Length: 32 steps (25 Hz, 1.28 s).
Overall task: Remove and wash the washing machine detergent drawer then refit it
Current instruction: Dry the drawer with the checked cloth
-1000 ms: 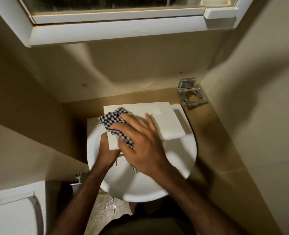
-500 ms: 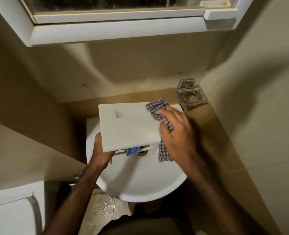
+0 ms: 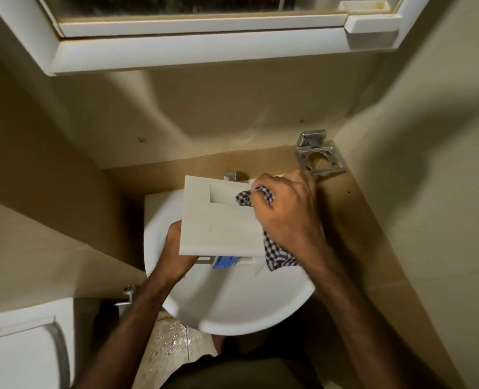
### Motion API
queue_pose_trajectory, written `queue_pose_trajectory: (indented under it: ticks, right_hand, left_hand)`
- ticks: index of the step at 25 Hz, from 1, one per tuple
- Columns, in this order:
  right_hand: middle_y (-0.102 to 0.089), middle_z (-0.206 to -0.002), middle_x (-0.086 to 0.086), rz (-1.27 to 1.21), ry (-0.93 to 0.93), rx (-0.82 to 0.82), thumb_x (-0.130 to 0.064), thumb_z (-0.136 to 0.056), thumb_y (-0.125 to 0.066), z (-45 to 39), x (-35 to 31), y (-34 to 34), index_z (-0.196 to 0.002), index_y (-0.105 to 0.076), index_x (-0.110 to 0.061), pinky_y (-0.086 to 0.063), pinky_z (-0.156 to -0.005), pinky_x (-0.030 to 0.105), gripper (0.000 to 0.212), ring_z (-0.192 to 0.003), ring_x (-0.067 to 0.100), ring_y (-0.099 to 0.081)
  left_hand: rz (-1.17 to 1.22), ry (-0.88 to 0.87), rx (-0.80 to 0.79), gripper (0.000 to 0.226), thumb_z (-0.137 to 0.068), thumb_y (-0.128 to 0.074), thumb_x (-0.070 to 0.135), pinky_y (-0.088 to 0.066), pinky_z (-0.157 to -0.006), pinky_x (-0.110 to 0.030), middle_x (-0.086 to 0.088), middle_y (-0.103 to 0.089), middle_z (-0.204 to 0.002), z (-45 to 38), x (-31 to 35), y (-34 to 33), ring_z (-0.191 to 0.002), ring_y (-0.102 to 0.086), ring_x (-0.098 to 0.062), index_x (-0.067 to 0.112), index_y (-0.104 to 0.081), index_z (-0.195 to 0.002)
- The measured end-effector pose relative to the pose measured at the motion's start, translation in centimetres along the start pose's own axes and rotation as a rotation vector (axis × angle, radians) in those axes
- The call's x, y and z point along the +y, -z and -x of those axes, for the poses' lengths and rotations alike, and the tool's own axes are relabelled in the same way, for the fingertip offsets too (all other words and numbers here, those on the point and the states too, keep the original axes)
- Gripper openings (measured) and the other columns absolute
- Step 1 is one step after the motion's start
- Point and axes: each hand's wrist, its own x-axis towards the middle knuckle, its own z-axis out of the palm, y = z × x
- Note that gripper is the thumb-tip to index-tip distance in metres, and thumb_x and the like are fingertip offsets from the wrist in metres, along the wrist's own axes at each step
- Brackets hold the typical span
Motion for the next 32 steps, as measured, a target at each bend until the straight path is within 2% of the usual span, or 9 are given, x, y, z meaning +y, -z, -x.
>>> queue_pose_trajectory:
  ticks: [2,4,10,15,18,21,24,27,32]
  right_hand:
    - [-0.06,-0.081,-0.018,-0.083,0.062,-0.049,-0.036,-0.091,-0.048,-0.3,-2.2,-1.1,-0.095,-0.076,-0.026,-0.043,-0.099,0.048,0.03,-0.092,0.014,-0.045]
    - [-0.07,-0.093,-0.012,-0.218,0.072,-0.111,-0.034,-0.092,-0.05,-1.2,-3.3,-1.3,-0.103,-0.076,-0.027,-0.044,-0.098,0.045,0.029,-0.1,0.015,-0.05]
    - [-0.053,-0.149,0.004,-0.179,0.226,-0.132,-0.028,-0.105,-0.059,1.4,-4.9,-2.9,-0.14,-0.063,-0.02,-0.032,-0.121,0.047,0.036,-0.147,0.024,-0.039]
    - [-0.057,-0.15,-0.004,-0.196,0.364,-0.187,-0.033,-0.103,-0.06,-1.7,-6.4,-3.2,-0.137,-0.066,-0.031,-0.032,-0.117,0.05,0.035,-0.138,0.014,-0.05]
    - [-0.056,-0.15,-0.01,-0.163,0.116,-0.186,-0.032,-0.105,-0.058,-3.2,-1.5,-1.0,-0.14,-0.061,-0.038,-0.049,-0.105,0.037,0.036,-0.121,0.011,-0.06]
    - [-0.056,-0.149,-0.011,-0.192,-0.136,-0.171,-0.031,-0.107,-0.055,-2.9,3.3,0.9,-0.142,-0.059,-0.035,-0.049,-0.107,0.035,0.036,-0.126,0.01,-0.057]
    - [-0.055,-0.142,-0.023,-0.257,0.015,-0.057,-0.031,-0.103,-0.056,1.1,2.0,0.3,-0.131,-0.066,-0.038,-0.042,-0.103,0.015,0.03,-0.12,-0.008,-0.05]
    - [-0.061,-0.14,-0.019,-0.194,0.231,-0.08,-0.035,-0.104,-0.057,3.4,1.4,0.0,-0.127,-0.067,-0.042,-0.04,-0.113,0.031,0.026,-0.127,-0.004,-0.052]
    - [-0.067,-0.139,-0.006,-0.388,-0.157,-0.216,-0.017,-0.104,-0.062,-2.3,4.6,2.0,-0.129,-0.072,-0.022,-0.043,-0.117,0.038,0.028,-0.128,0.006,-0.058]
  left_hand:
    - [-0.009,0.009,-0.025,0.019,-0.067,-0.071,0.029,-0.052,-0.066,-0.011,0.023,-0.074,-0.071,0.0,-0.4,-0.5,-0.069,-0.068,0.008,0.044,-0.08,-0.073]
    - [-0.016,0.03,-0.002,0.045,-0.069,-0.071,0.018,-0.055,-0.065,-0.013,0.033,-0.073,-0.076,-0.2,-0.4,-0.6,-0.074,-0.069,0.015,0.061,-0.076,-0.077]
    - [0.038,-0.057,0.044,0.029,-0.071,-0.071,0.04,-0.057,-0.07,-0.018,0.026,-0.076,-0.089,-1.8,1.2,0.4,-0.08,-0.07,0.006,0.058,-0.075,-0.094]
    - [0.077,-0.108,0.054,0.045,-0.072,-0.071,0.032,-0.049,-0.075,0.0,0.041,-0.071,-0.097,-1.8,1.1,-0.6,-0.093,-0.066,0.02,0.065,-0.071,-0.102]
    - [0.111,-0.03,0.173,0.044,-0.061,-0.086,0.035,-0.056,-0.079,-0.01,0.029,-0.077,-0.099,-1.9,-0.5,0.9,-0.095,-0.072,0.009,0.057,-0.077,-0.097]
    - [0.102,-0.01,0.233,0.052,-0.063,-0.094,0.02,-0.059,-0.091,-0.022,0.026,-0.077,-0.104,-1.9,-1.5,2.2,-0.099,-0.072,0.005,0.05,-0.077,-0.102]
    - [0.087,0.044,0.275,0.047,-0.075,-0.089,0.009,-0.058,-0.092,-0.025,0.027,-0.077,-0.103,-2.3,-2.1,2.2,-0.101,-0.071,0.004,0.041,-0.074,-0.106]
    - [0.097,0.04,0.247,0.053,-0.068,-0.094,0.02,-0.059,-0.083,-0.015,0.024,-0.078,-0.106,-2.3,-1.6,2.1,-0.103,-0.073,0.001,0.053,-0.075,-0.105]
    - [0.085,0.08,0.173,0.049,-0.062,-0.09,0.047,-0.059,-0.089,-0.033,0.014,-0.079,-0.111,-1.8,-1.4,1.1,-0.106,-0.075,-0.011,0.052,-0.075,-0.108]
